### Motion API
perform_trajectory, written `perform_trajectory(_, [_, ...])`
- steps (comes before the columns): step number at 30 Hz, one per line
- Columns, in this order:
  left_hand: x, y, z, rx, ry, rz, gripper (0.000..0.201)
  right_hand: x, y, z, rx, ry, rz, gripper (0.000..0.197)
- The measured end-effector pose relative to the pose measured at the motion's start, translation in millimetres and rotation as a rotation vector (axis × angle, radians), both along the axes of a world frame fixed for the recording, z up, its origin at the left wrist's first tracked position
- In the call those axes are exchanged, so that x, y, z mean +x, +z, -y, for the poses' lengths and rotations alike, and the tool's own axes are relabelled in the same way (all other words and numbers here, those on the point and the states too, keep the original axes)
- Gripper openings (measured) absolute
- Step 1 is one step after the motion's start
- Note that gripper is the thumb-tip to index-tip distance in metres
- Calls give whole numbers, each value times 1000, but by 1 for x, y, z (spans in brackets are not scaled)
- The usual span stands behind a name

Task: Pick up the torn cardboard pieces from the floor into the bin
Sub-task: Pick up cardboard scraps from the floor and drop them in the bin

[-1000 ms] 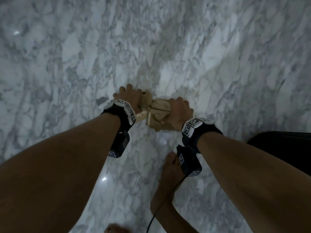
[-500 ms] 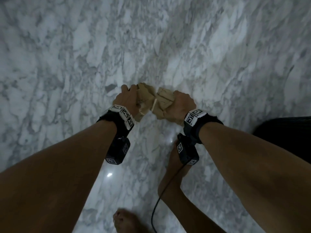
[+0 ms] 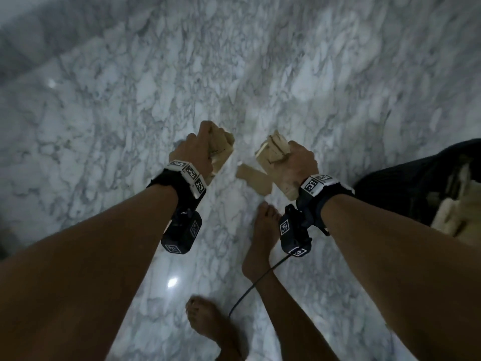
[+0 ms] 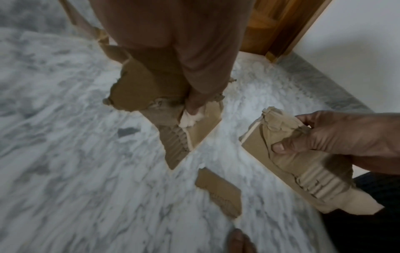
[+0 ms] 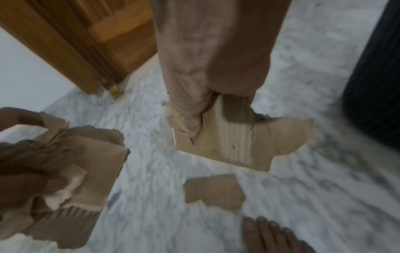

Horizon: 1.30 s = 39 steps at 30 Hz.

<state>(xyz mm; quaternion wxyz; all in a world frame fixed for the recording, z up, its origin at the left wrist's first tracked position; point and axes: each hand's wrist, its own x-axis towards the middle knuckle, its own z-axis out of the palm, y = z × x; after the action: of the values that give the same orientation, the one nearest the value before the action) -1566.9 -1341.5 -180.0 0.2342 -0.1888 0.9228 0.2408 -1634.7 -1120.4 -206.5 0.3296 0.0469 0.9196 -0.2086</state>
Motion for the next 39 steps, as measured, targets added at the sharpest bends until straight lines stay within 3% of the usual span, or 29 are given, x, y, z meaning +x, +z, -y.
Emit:
perform_trajectory(3, [-2,62,-25,4,-21,9,74,6,61,-25,-36,-93,-61,19])
perform_trajectory(7, [-11,132,-77,24,-10,12,45,16,139,-66,-60,-237,-145,21])
perform_trajectory(11, [-28,174,-156,82,-40,-37,44,19,182,-123,-44,-297,-166,18])
perform_trajectory(16, [-49,180,-273,165,-57,-57,45,12,203,-225,-41,-260,-105,56])
perform_trajectory(19, [-51,165,-339,196,-64,-29,48,7,199,-285,49,-267,-139,52])
perform_trajectory(22, [-55,148,-391,237,-84,19,53,3,191,-327,70,-418,-151,40])
perform_trajectory(25, [-62,136,-428,276,-114,75,61,1,183,-357,70,-482,-122,42])
perform_trajectory(28, [-64,131,-441,247,-161,145,70,-1,176,-369,86,-476,-55,52])
perform_trajectory(31, [-64,135,-429,200,-202,45,75,-5,179,-360,155,-468,-86,52])
perform_trajectory(35, [-64,139,-374,145,-57,-119,62,-10,187,-318,211,-394,-218,53])
perform_trajectory(39, [-53,111,-298,88,80,-60,53,-20,173,-267,237,-204,-273,62])
